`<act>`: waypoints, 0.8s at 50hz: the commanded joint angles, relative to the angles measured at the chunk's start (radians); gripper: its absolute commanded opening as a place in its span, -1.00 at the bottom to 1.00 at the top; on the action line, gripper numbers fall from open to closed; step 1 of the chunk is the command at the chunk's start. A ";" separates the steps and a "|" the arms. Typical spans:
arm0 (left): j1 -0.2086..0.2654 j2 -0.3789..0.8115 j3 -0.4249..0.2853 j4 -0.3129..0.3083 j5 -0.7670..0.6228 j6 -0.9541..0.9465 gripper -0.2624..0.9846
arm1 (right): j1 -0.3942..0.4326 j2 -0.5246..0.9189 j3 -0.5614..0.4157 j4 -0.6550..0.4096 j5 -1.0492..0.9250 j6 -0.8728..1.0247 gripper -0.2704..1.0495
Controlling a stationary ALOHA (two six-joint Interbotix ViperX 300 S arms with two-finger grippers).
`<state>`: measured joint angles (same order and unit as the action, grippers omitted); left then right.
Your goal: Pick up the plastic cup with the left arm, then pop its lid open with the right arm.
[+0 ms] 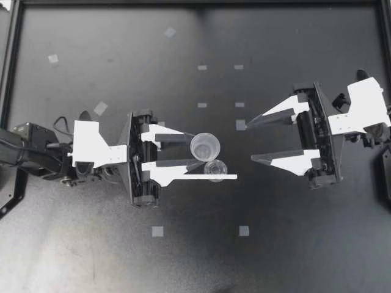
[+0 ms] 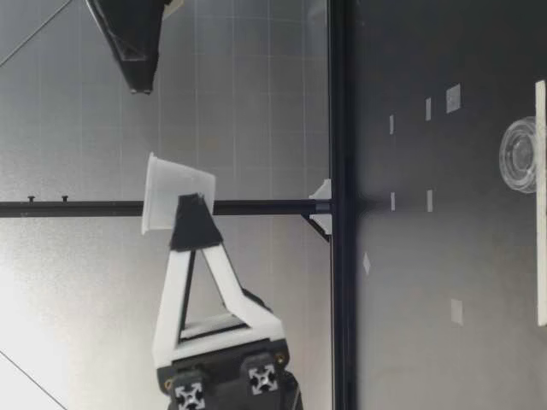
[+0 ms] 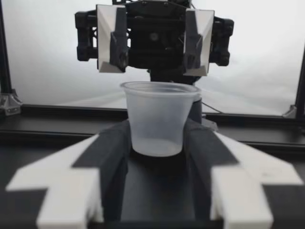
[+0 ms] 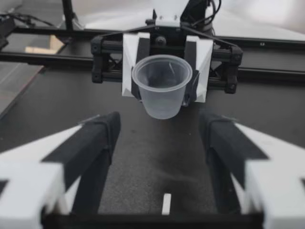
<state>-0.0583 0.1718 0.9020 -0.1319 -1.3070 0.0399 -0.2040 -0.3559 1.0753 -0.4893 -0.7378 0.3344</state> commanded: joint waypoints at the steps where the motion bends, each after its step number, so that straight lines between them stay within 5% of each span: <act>1: 0.002 -0.029 -0.015 0.002 -0.003 0.000 -0.34 | -0.003 -0.002 -0.011 0.006 -0.014 -0.002 0.42; 40: 0.002 -0.029 -0.021 0.002 0.011 0.000 -0.34 | -0.002 0.029 -0.005 0.006 -0.014 0.006 0.42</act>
<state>-0.0568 0.1718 0.8989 -0.1335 -1.2916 0.0399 -0.2040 -0.3206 1.0799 -0.4878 -0.7424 0.3405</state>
